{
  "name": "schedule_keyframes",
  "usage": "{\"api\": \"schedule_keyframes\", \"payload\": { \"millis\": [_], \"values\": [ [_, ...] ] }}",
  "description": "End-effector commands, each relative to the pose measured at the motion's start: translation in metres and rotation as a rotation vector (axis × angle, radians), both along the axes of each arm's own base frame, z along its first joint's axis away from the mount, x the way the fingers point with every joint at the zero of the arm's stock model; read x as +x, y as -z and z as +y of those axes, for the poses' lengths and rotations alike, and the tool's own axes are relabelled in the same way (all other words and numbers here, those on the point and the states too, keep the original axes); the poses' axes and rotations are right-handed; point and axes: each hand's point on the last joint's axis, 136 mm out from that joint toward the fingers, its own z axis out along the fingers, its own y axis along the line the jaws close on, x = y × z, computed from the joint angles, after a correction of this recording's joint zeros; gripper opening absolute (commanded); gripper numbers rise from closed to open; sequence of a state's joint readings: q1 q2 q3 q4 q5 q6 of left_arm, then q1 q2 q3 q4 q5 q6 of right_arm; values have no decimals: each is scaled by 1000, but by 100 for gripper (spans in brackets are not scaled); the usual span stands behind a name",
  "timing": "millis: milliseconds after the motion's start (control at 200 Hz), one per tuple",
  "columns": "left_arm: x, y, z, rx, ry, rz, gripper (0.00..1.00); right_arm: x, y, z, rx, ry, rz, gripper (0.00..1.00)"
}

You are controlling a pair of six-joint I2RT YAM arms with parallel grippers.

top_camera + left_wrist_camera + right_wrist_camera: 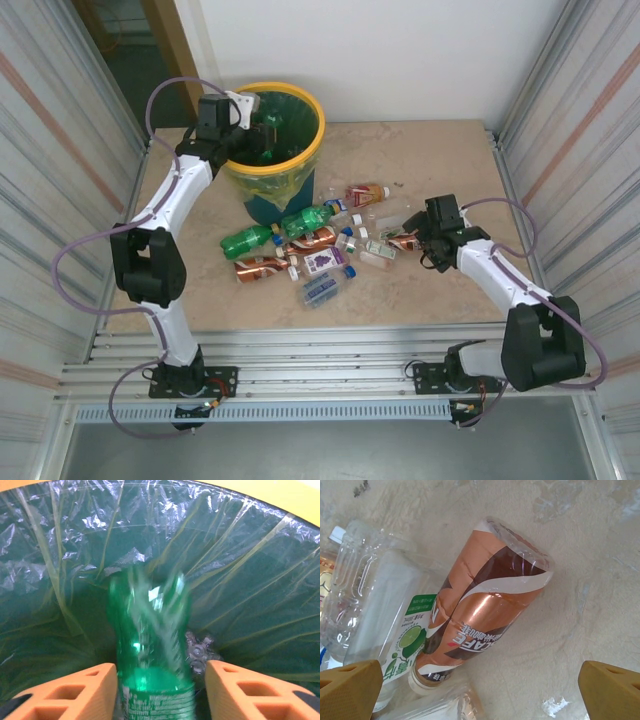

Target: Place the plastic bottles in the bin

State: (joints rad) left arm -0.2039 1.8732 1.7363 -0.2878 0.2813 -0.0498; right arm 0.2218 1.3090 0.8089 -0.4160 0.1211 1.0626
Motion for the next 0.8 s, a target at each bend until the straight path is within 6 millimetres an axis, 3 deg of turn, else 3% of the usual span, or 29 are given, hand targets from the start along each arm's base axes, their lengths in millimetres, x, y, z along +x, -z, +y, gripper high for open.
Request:
{"api": "schedule_keyframes", "payload": {
  "millis": [0,336,796],
  "values": [
    [-1,2,0,-5,9,15,55,7,5,4,18,-15,2,99],
    [-8,-9,1,-11,9,-3,64,16,15,8,32,-31,21,99],
    [-47,-60,4,-69,25,-73,85,21,31,8,29,-29,48,95]
  ]
}}
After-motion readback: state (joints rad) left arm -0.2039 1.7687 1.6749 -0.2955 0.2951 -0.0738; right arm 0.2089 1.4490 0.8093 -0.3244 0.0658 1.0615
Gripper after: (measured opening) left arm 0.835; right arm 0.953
